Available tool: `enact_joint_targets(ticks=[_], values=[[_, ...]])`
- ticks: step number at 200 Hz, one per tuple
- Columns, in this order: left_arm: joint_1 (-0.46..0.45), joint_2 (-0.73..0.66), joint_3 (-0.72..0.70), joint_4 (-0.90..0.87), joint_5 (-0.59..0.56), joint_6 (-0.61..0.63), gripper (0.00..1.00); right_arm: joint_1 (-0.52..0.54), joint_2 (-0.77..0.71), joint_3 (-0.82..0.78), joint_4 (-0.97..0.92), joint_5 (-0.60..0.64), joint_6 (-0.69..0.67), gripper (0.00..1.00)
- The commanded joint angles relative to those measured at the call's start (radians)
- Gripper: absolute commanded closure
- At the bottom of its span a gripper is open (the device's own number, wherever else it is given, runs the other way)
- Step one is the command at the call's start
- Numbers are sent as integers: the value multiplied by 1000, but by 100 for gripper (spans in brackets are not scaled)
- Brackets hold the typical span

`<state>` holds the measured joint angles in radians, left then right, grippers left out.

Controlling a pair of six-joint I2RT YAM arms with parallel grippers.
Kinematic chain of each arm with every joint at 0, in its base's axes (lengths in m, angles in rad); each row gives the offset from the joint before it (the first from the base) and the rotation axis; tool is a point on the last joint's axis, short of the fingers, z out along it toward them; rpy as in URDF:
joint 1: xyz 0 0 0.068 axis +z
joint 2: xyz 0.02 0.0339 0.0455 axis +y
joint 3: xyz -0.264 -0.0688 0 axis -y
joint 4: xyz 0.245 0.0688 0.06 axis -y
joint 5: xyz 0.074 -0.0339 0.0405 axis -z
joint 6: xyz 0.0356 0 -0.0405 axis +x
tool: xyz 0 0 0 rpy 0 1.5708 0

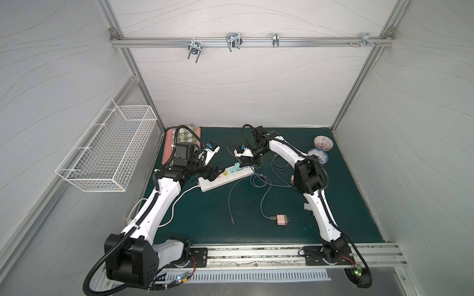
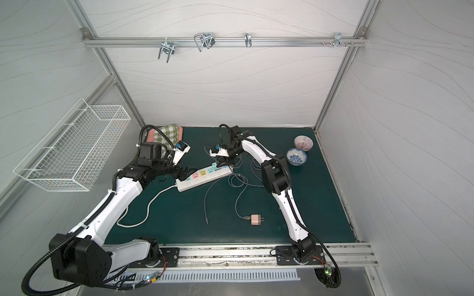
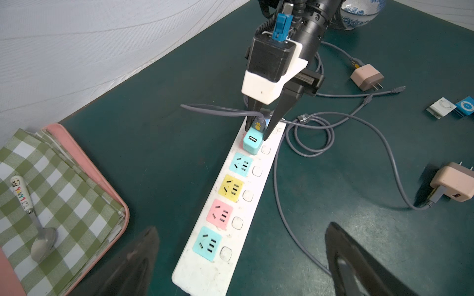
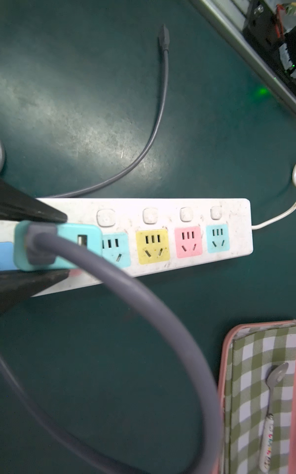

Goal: Charge mp3
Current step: Insert the plug into the socket.

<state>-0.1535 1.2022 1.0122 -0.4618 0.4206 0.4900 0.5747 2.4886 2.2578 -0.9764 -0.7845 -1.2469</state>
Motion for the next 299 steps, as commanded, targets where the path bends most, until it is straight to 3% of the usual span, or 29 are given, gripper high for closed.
enact_joint_targets(ticks=[1,26,144,299], values=[[-4,12,14,35,16,12,5,23,53,-32,-174,62,30,100],[-13,97,34,81,5,-36,6,16,70,-19,-160,80,45,100],[-182,500,207,224,-266,-227,11,-6,68,-23,-125,80,83,100],[-198,588,174,228,-363,-275,11,59,66,-88,-67,222,135,100]])
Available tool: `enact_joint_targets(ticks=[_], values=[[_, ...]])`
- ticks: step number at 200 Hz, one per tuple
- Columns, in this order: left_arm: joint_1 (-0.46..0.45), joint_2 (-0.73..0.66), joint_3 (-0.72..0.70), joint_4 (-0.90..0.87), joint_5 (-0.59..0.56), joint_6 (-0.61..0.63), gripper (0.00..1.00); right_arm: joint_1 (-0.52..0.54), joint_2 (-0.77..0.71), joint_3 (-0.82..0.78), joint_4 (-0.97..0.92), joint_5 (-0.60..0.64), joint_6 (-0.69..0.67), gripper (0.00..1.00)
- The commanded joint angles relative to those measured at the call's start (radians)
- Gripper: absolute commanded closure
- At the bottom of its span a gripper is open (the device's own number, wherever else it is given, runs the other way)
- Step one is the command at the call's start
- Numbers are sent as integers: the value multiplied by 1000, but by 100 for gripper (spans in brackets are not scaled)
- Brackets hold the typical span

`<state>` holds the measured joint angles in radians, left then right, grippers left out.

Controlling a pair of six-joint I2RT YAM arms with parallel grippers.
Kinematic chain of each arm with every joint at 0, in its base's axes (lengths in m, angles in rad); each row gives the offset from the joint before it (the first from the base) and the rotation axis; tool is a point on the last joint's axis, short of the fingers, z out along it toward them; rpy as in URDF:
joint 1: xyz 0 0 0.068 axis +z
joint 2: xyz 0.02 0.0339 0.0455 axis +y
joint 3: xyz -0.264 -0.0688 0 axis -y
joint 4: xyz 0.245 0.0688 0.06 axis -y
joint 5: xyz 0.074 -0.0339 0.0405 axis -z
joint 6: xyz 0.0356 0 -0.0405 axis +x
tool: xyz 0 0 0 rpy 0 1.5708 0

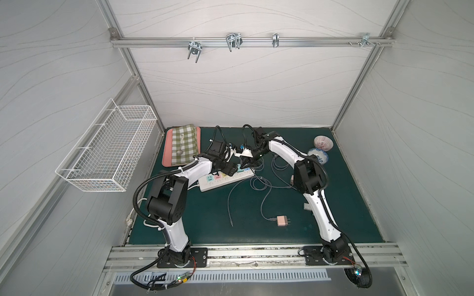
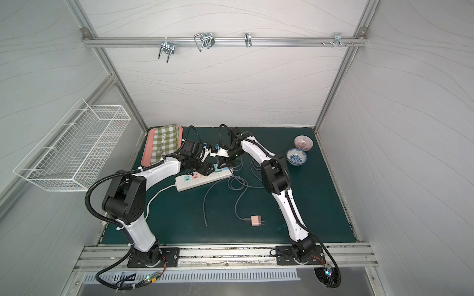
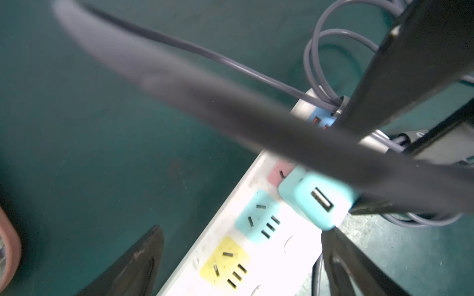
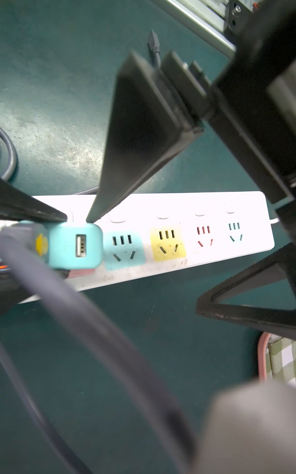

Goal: Charge mp3
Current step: Insert the plug into the socket.

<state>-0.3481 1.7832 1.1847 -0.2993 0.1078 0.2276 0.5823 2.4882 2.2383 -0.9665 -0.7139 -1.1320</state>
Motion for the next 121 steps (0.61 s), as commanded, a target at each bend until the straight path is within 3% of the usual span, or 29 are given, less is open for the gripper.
enact_joint_targets(ticks=[1,48,121], values=[[-3,6,1,66,-51,-13,11,52,66,-69,-76,151,20,100],[10,-62,-42,59,-61,-21,10,58,31,-145,-61,187,0,100],[39,-160,-27,-13,-64,-4,10,70,57,-124,-39,237,40,100]])
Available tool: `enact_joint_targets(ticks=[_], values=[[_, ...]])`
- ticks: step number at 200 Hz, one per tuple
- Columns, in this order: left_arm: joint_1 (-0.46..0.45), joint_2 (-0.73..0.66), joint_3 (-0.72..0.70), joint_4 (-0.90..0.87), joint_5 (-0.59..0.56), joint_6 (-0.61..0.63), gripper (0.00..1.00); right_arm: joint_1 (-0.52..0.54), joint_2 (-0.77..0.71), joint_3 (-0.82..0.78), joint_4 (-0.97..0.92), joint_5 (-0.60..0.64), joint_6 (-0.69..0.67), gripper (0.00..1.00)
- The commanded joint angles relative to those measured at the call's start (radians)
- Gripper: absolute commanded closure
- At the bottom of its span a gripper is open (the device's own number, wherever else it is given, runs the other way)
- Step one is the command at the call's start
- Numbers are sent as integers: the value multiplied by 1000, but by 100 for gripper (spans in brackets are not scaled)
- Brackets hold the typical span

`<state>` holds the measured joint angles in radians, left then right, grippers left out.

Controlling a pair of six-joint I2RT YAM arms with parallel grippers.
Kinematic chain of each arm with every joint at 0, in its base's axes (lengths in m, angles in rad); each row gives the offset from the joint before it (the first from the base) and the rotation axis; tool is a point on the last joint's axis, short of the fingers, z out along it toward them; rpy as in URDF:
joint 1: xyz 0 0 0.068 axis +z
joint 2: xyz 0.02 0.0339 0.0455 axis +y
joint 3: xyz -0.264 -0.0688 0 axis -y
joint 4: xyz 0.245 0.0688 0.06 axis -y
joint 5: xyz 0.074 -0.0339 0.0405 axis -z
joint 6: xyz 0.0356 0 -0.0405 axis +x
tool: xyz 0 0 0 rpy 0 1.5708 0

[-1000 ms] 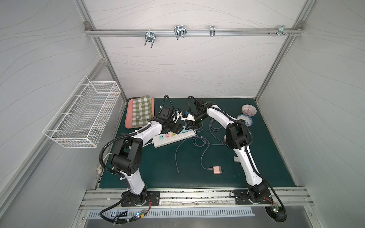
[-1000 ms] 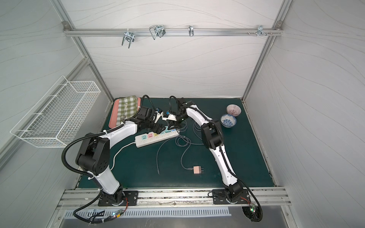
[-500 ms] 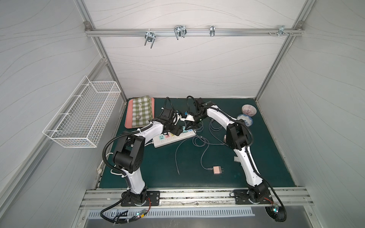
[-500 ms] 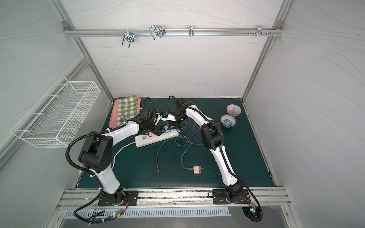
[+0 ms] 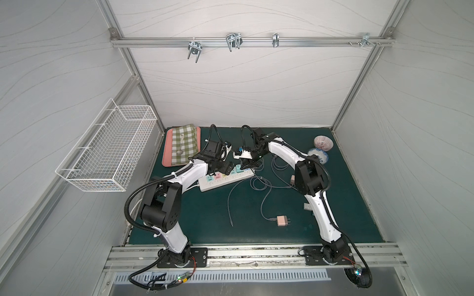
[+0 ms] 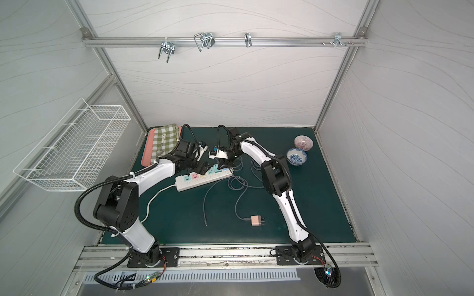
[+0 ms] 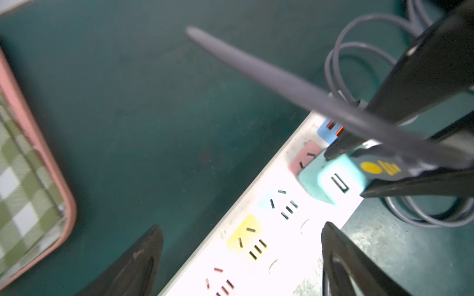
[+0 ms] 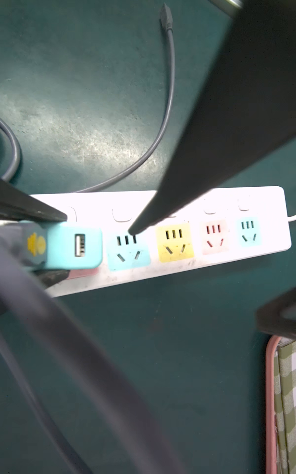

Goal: Charge mp3
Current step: Insert the plug into the socket.

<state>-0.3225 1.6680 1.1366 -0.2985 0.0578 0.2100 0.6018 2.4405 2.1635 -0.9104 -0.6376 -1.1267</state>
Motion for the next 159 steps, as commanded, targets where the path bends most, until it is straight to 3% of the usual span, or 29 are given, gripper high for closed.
enact_joint_targets(ticks=[1,49,85,118,159], values=[[14,-46,21,-15,-15,14,10,51,105,-48,-97,161,35,100],[32,-108,7,-40,-34,22,9,62,92,-93,-44,202,49,100],[59,-166,17,-56,-25,36,9,37,-4,-120,74,189,199,61],[69,-207,34,-56,-3,48,8,0,-84,-79,117,145,353,47],[69,-207,83,-9,76,94,8,-47,-281,-214,231,77,419,36]])
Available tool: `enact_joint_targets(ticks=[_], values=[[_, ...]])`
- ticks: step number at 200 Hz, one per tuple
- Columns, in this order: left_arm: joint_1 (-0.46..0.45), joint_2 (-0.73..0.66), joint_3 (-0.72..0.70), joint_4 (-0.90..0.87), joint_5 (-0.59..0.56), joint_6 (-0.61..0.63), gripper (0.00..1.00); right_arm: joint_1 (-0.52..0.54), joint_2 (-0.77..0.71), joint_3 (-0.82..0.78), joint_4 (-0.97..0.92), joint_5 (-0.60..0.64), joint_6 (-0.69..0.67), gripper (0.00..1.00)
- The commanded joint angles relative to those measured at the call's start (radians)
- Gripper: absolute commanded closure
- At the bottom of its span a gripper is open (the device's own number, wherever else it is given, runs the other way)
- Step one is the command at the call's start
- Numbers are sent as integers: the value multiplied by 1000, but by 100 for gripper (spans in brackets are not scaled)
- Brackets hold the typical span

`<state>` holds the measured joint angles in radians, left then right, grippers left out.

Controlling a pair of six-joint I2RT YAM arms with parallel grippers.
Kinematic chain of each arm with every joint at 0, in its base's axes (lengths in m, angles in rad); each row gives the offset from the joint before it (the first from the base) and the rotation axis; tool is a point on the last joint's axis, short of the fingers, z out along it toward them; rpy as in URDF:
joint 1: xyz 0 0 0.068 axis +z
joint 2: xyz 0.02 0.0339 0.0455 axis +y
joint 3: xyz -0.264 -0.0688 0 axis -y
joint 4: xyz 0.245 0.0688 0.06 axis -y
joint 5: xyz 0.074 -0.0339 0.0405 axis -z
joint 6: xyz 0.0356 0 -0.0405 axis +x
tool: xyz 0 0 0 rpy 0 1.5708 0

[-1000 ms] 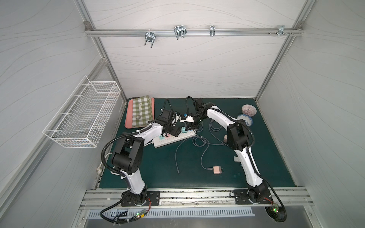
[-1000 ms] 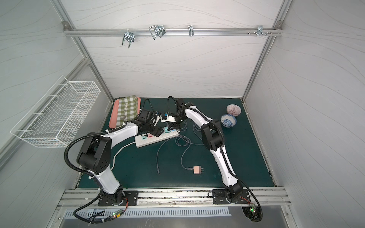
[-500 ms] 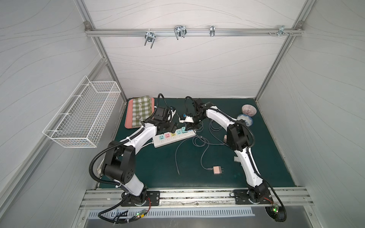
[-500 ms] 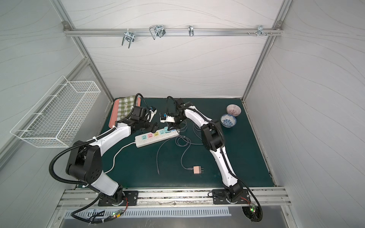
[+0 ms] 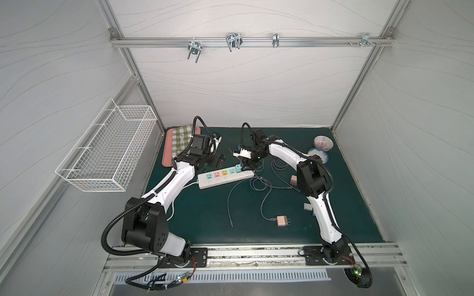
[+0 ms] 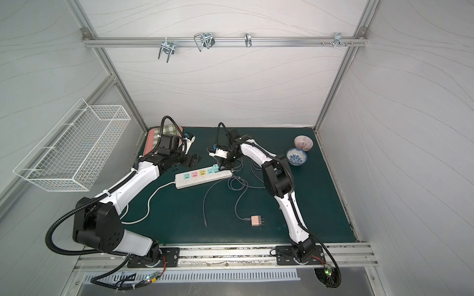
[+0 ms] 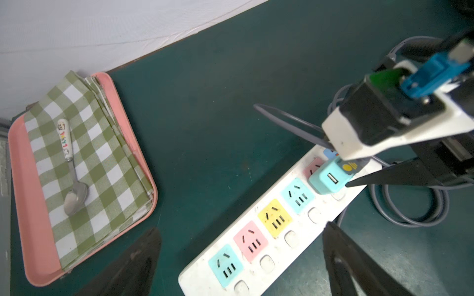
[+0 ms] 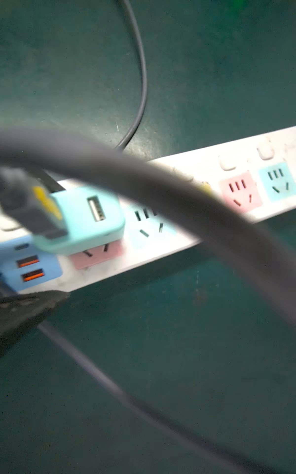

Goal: Charge mp3
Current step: Insert the plug into the socket, then pick up the charging cable from the center of the board.

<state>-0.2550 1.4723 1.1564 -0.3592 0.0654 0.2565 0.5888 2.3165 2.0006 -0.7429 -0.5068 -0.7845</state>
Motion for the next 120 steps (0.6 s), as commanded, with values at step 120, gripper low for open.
enact_joint_targets(ticks=[120], values=[[-6,109,152,265,478,241,2,-271,-603,-711,80,71,67,48]])
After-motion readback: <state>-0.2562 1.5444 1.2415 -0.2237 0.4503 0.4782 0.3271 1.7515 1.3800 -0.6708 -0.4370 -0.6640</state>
